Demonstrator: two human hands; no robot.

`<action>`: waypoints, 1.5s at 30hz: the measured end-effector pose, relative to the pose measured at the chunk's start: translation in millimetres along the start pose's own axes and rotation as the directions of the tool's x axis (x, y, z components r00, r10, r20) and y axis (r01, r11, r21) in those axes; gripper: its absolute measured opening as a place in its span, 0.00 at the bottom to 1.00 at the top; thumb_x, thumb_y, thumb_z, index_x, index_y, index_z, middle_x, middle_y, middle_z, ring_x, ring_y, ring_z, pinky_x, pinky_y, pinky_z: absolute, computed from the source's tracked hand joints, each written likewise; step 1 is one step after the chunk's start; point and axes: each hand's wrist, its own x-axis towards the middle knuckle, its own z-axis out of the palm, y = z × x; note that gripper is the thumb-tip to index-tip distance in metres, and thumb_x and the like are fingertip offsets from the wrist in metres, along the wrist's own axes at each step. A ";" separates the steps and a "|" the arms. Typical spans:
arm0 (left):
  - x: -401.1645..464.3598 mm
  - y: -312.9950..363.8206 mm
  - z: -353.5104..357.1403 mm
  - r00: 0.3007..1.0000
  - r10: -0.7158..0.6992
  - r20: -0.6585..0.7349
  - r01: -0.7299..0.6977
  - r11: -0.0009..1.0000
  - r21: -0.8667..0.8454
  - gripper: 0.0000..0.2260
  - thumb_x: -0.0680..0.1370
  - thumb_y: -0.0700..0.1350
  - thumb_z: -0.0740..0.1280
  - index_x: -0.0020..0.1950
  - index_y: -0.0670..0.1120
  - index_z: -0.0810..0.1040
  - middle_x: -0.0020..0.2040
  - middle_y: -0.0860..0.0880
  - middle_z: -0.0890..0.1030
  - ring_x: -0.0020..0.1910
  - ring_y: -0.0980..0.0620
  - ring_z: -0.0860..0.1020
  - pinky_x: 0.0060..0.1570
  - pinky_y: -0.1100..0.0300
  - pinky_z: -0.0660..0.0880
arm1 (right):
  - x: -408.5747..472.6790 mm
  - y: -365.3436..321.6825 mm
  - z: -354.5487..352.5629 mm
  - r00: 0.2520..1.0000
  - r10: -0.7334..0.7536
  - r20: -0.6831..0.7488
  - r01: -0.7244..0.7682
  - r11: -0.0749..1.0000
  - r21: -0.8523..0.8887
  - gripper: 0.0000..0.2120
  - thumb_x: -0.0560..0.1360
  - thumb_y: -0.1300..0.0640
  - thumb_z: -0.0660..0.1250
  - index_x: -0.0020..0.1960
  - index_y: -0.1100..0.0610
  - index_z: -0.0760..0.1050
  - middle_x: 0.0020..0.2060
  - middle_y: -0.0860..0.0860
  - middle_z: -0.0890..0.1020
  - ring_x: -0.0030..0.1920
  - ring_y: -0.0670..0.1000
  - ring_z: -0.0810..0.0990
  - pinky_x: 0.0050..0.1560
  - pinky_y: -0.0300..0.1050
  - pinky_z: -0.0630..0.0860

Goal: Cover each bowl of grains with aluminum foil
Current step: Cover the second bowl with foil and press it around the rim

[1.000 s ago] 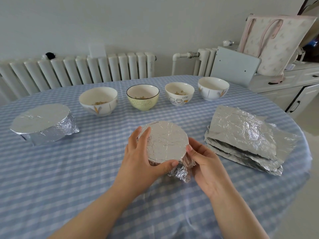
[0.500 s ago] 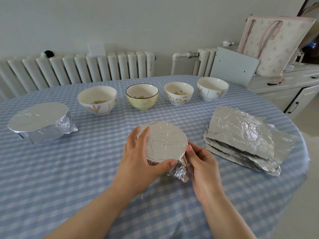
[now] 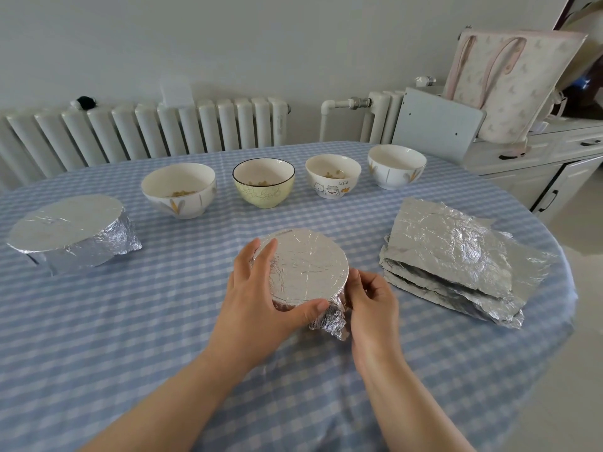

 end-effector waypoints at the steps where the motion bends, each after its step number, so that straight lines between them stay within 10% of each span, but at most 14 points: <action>1: 0.1 0.0 -0.1 1.000 0.000 0.001 0.000 1.000 0.000 0.54 0.56 0.80 0.63 0.77 0.61 0.51 0.76 0.62 0.47 0.75 0.54 0.54 0.70 0.55 0.61 | 0.6 0.3 1.2 1.000 0.002 -0.005 -0.002 1.000 0.001 0.06 0.79 0.58 0.66 0.44 0.57 0.78 0.36 0.52 0.83 0.37 0.50 0.80 0.41 0.49 0.78; 17: 0.9 -1.0 1.0 1.000 -0.010 -0.013 0.010 1.000 0.024 0.57 0.54 0.82 0.60 0.78 0.58 0.50 0.76 0.61 0.47 0.76 0.53 0.54 0.72 0.53 0.62 | 1.3 -7.9 -3.0 0.996 -0.073 0.055 0.081 0.986 -0.147 0.16 0.74 0.74 0.57 0.47 0.55 0.74 0.40 0.50 0.81 0.40 0.48 0.80 0.39 0.39 0.76; 22: 0.2 -1.3 -0.1 1.000 -0.006 0.007 0.005 0.996 0.087 0.56 0.55 0.84 0.57 0.78 0.60 0.46 0.77 0.60 0.45 0.76 0.52 0.55 0.71 0.49 0.63 | -14.8 -17.5 -12.3 0.960 -0.202 0.196 0.262 0.896 -0.359 0.05 0.81 0.49 0.58 0.49 0.46 0.72 0.41 0.41 0.81 0.44 0.38 0.79 0.43 0.37 0.72; 26: 0.4 -4.6 -8.7 0.998 0.056 0.020 -0.059 0.991 0.123 0.48 0.63 0.82 0.43 0.78 0.61 0.49 0.77 0.63 0.43 0.76 0.51 0.57 0.71 0.48 0.63 | -24.6 -16.4 -13.0 0.933 -0.233 0.273 0.343 0.806 -0.483 0.18 0.69 0.31 0.57 0.51 0.41 0.69 0.49 0.37 0.80 0.51 0.35 0.77 0.46 0.35 0.72; 39: 14.4 -14.4 -24.0 0.987 0.160 -0.003 -0.145 0.904 0.402 0.38 0.73 0.73 0.39 0.79 0.56 0.52 0.77 0.55 0.61 0.77 0.47 0.54 0.75 0.48 0.51 | -19.8 -3.3 -9.8 0.919 -0.277 0.281 0.379 0.820 -0.430 0.12 0.76 0.43 0.61 0.58 0.44 0.68 0.56 0.40 0.72 0.57 0.43 0.76 0.53 0.35 0.72; 45: 34.9 -24.6 -32.2 0.911 0.391 0.130 -0.412 0.854 0.318 0.37 0.75 0.72 0.49 0.79 0.53 0.56 0.80 0.55 0.47 0.78 0.58 0.47 0.74 0.56 0.52 | -18.9 -1.4 -10.9 0.918 -0.287 0.274 0.383 0.822 -0.422 0.09 0.78 0.47 0.63 0.57 0.43 0.69 0.56 0.42 0.76 0.55 0.39 0.76 0.51 0.32 0.71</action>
